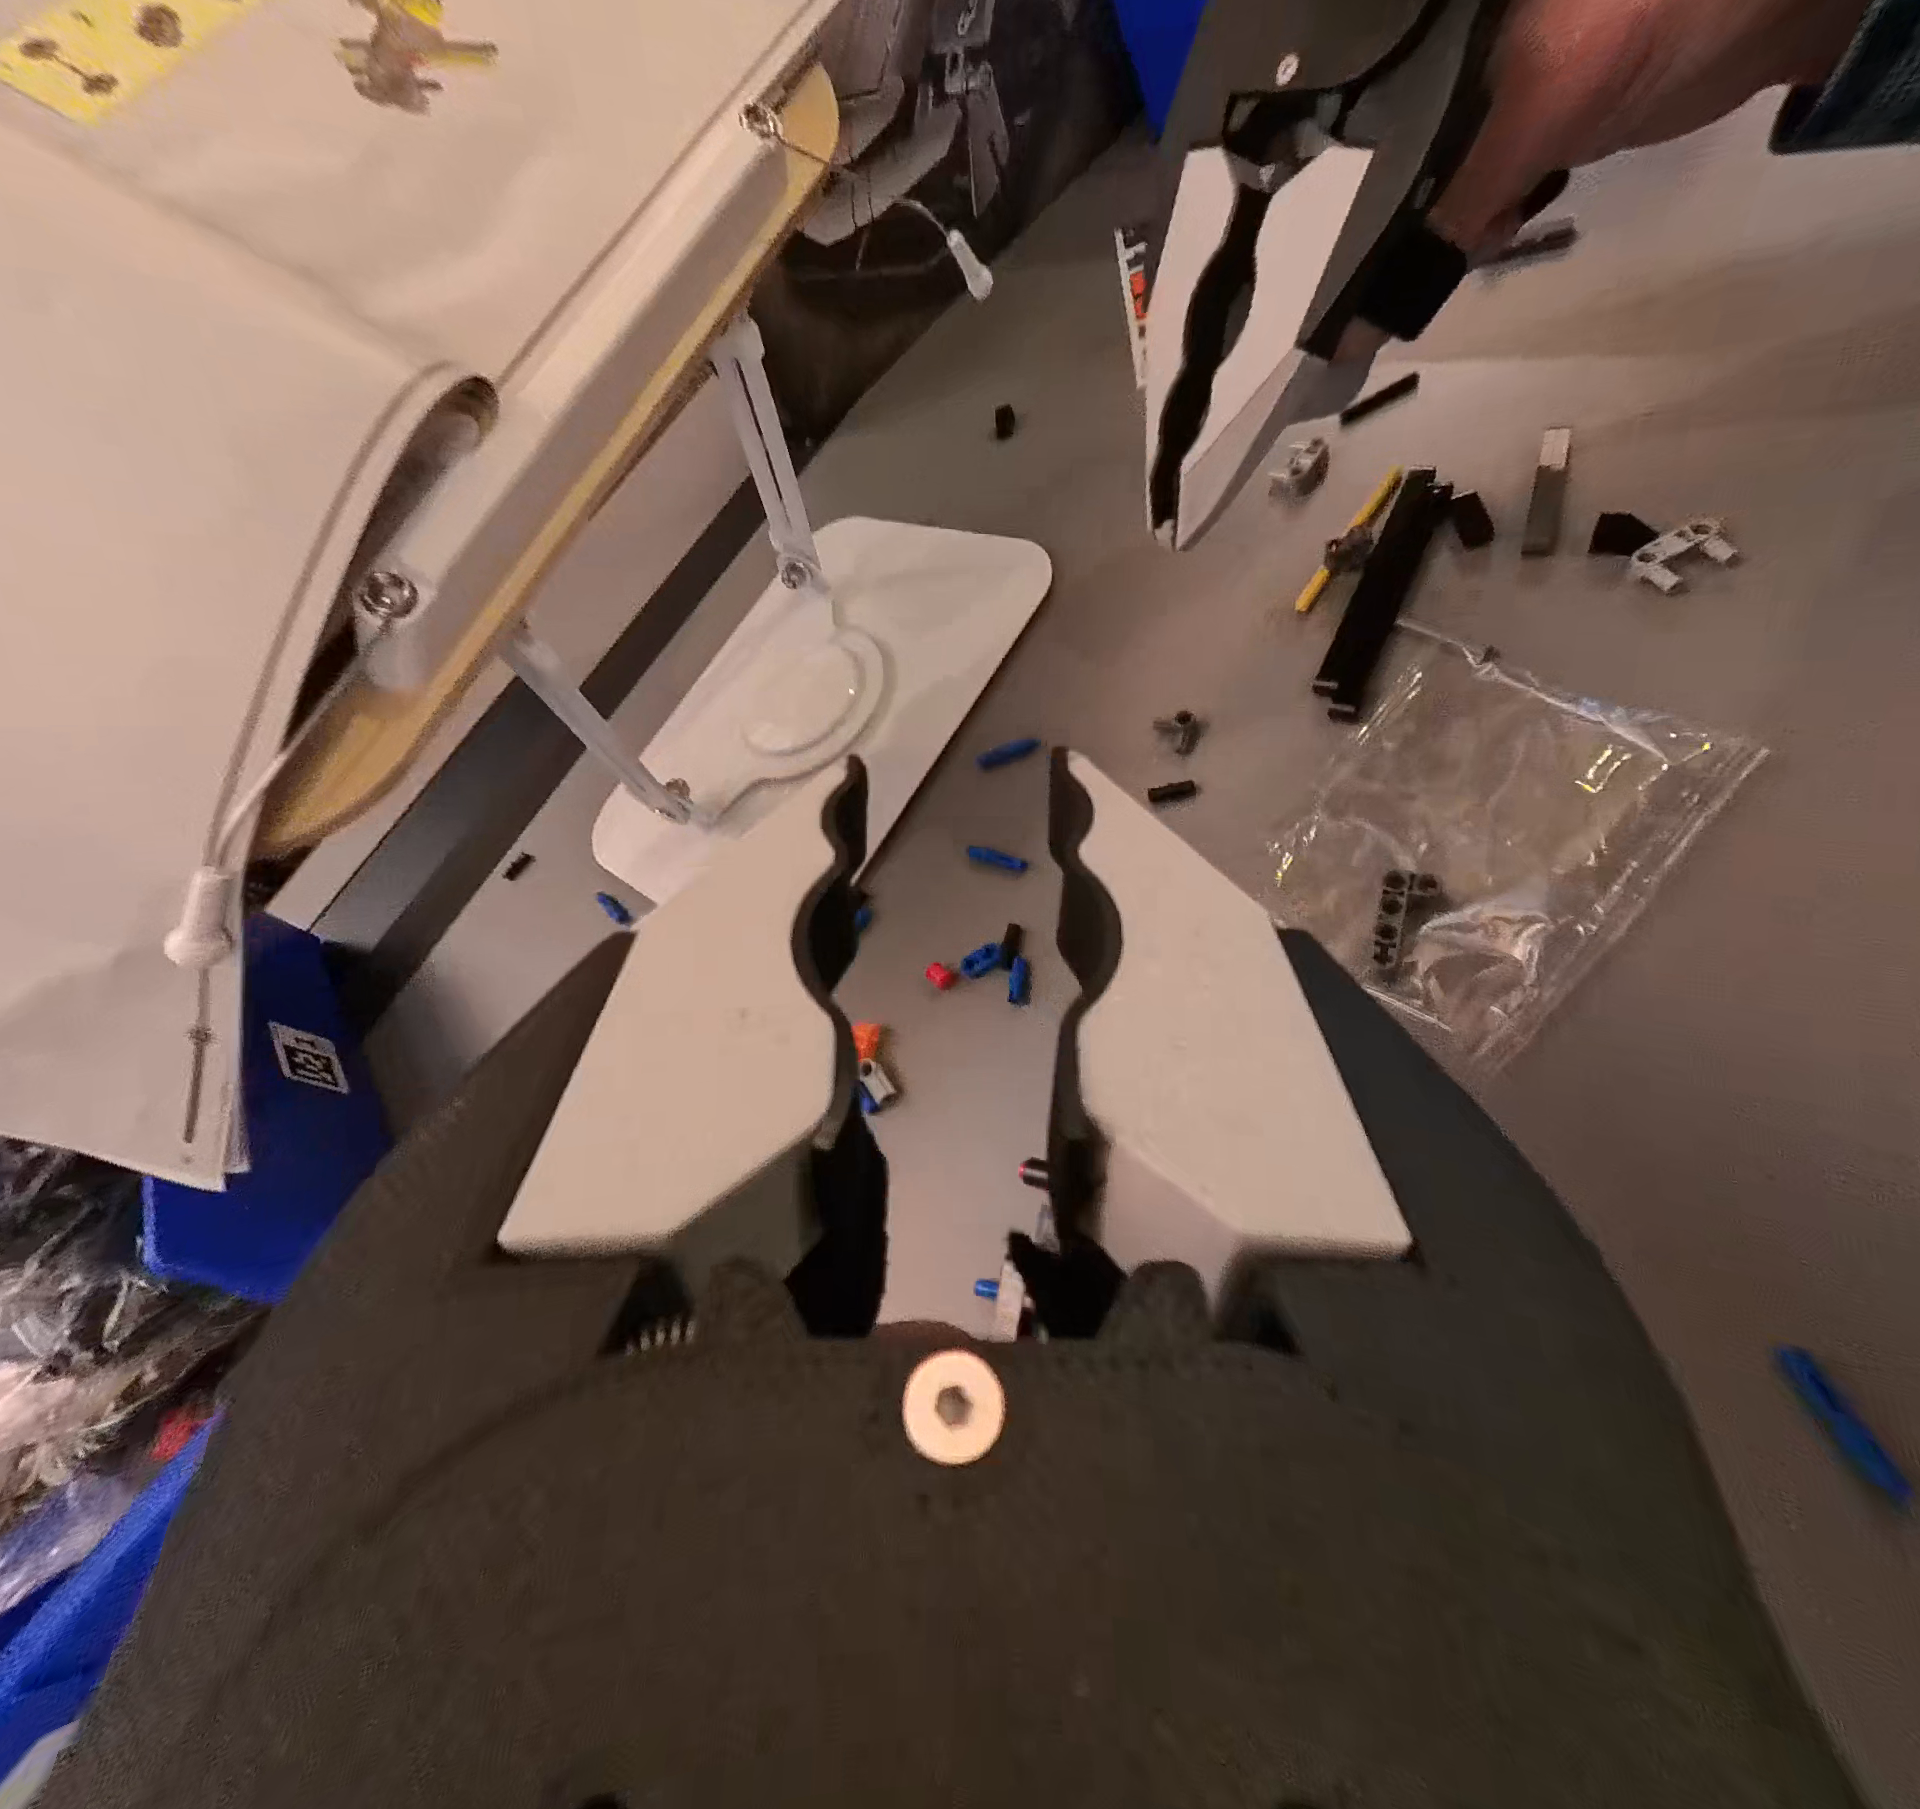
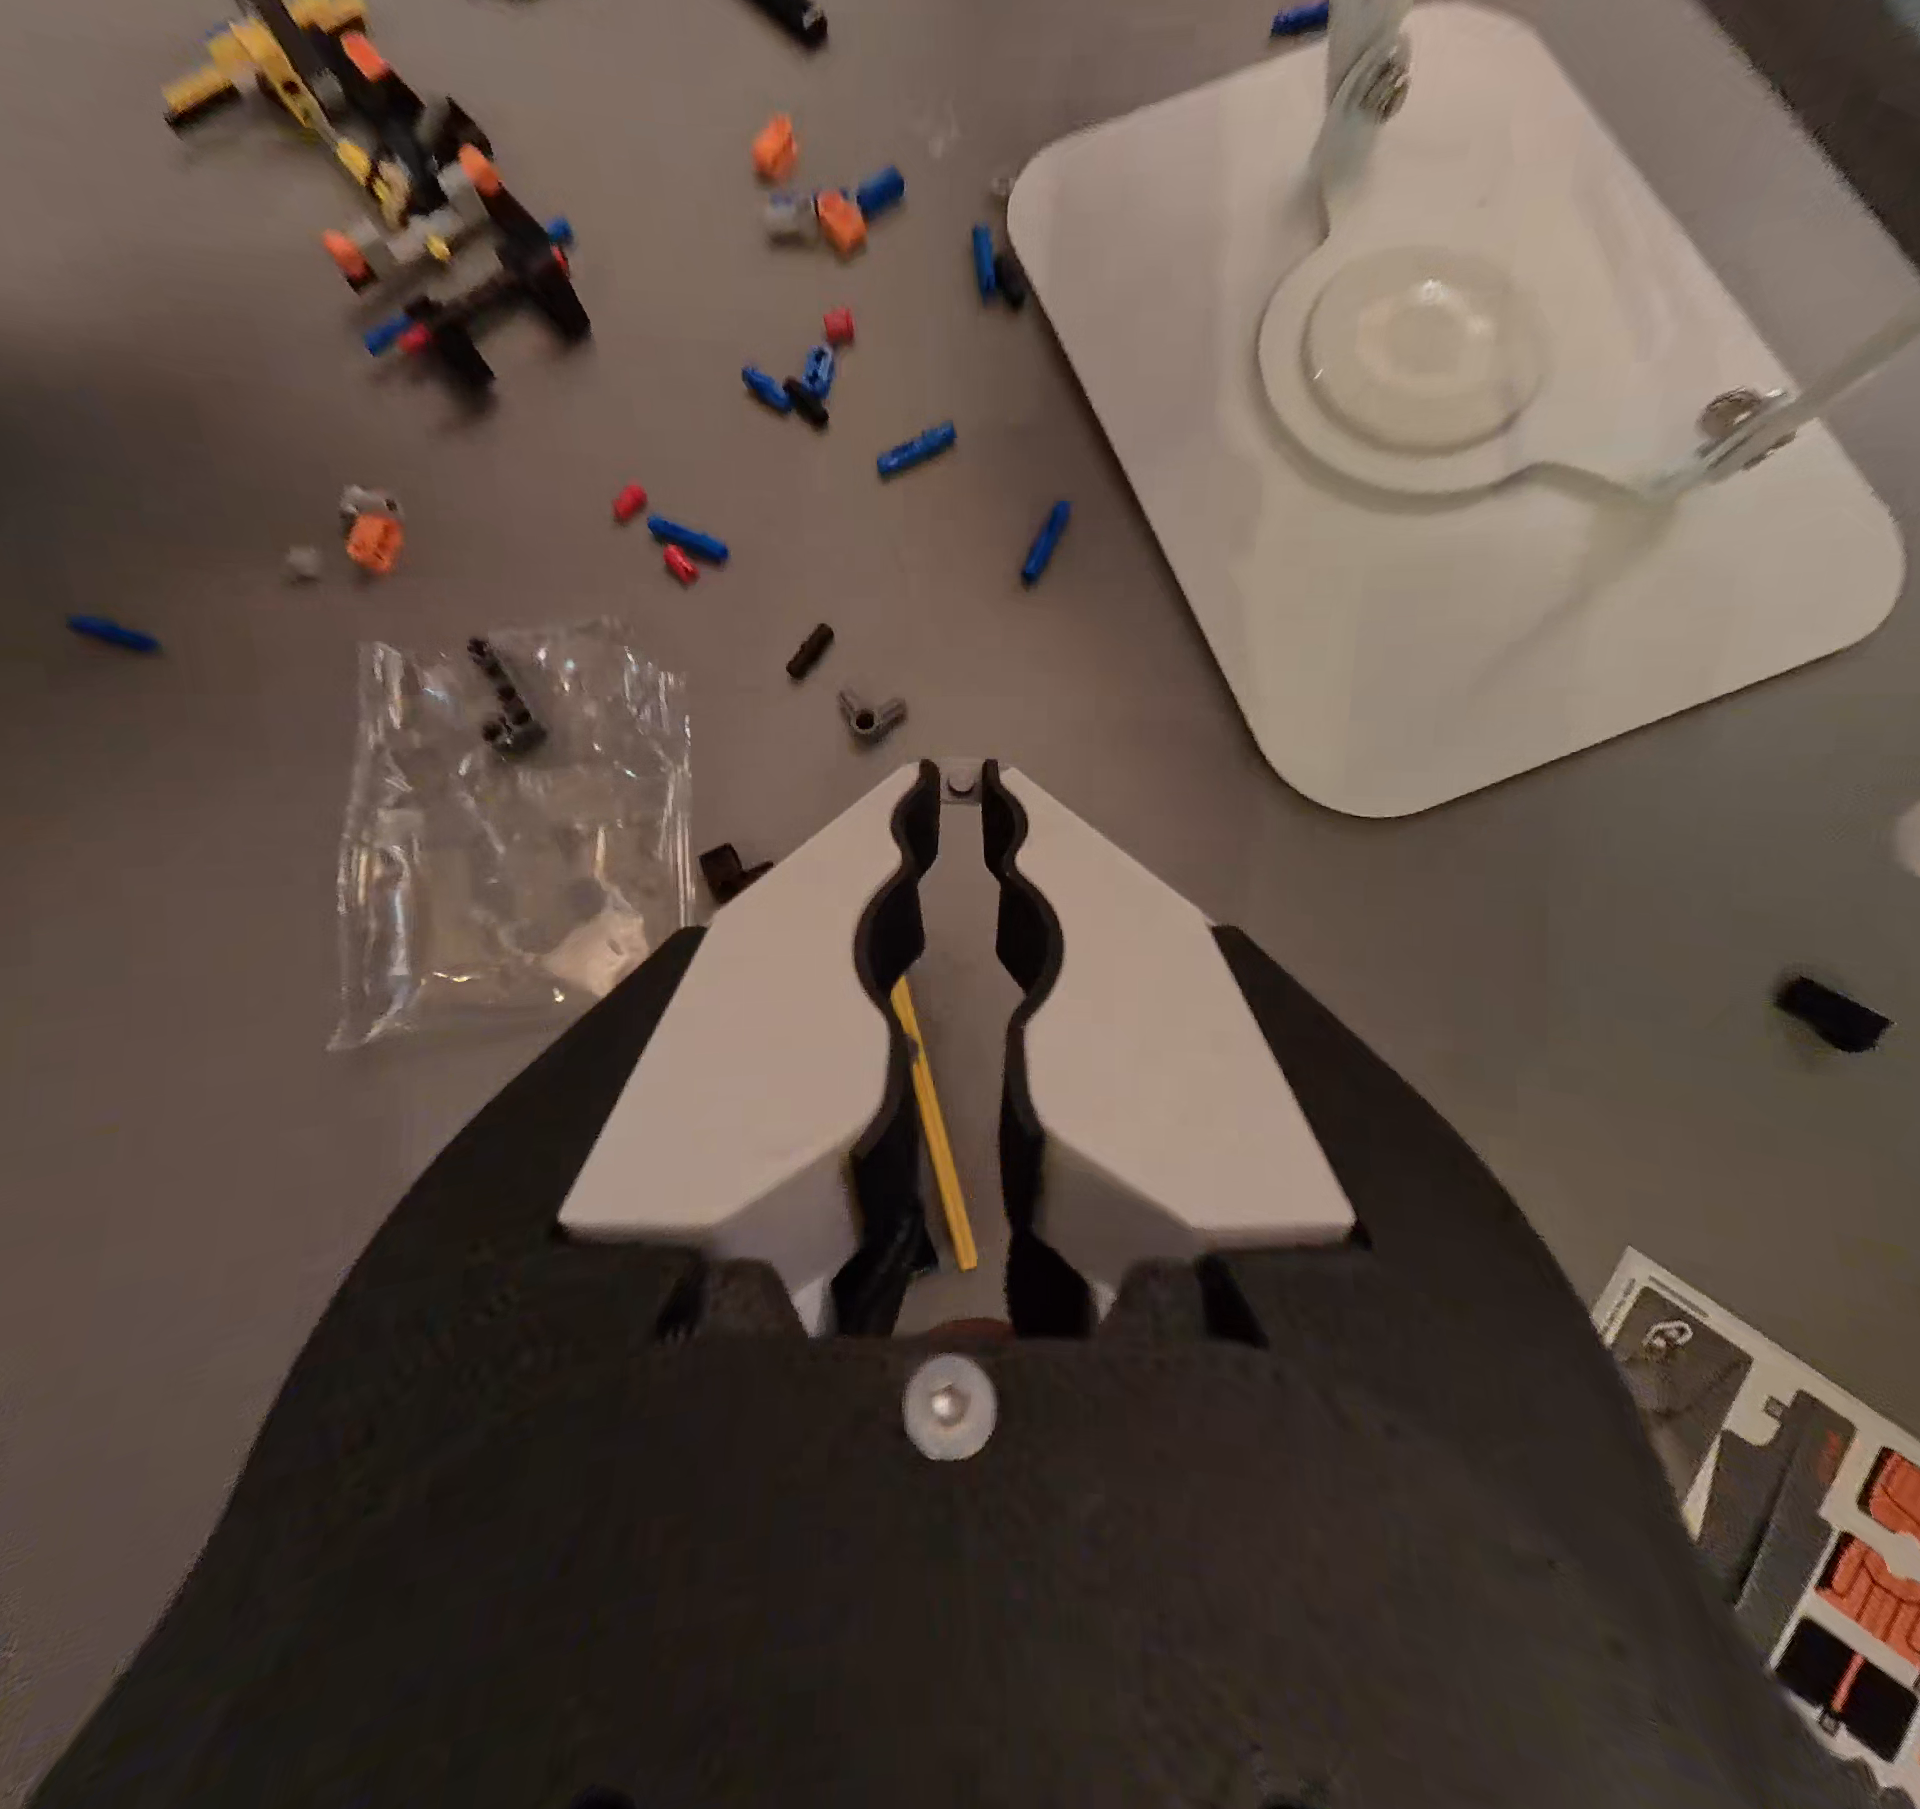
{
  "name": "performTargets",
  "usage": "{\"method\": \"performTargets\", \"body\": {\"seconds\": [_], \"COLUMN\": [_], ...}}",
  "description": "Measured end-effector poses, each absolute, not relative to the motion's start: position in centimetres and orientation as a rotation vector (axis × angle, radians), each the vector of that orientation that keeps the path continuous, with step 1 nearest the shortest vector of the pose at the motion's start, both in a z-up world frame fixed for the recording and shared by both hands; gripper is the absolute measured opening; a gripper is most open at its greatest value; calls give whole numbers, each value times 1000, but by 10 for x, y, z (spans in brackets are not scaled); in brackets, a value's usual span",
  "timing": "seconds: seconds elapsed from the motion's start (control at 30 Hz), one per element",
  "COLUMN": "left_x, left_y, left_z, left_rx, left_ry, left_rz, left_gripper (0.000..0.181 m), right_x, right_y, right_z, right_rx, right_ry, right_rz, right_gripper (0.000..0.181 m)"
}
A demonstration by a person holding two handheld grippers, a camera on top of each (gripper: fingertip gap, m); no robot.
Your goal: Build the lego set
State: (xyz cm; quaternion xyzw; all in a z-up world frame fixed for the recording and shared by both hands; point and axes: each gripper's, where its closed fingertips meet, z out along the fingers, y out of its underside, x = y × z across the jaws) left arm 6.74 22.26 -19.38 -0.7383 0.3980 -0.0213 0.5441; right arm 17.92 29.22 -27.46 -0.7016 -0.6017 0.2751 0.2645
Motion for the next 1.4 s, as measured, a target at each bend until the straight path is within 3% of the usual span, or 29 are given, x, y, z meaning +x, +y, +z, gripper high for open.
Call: {"method": "performTargets", "body": {"seconds": [0.43, 1.4], "left_x": [67, 48], "left_y": [229, 227], "left_z": [-222, -228], "left_rx": [-1842, -1917], "left_ry": [958, 934], "left_rz": [-84, -41], "left_gripper": [32, 32], "right_x": [168, 176], "right_y": [293, 290], "right_z": [-325, -312], "right_rx": [-1961, -1891], "right_ry": [-1845, -1839], "right_rz": [670, 675], "right_gripper": [6, 14]}}
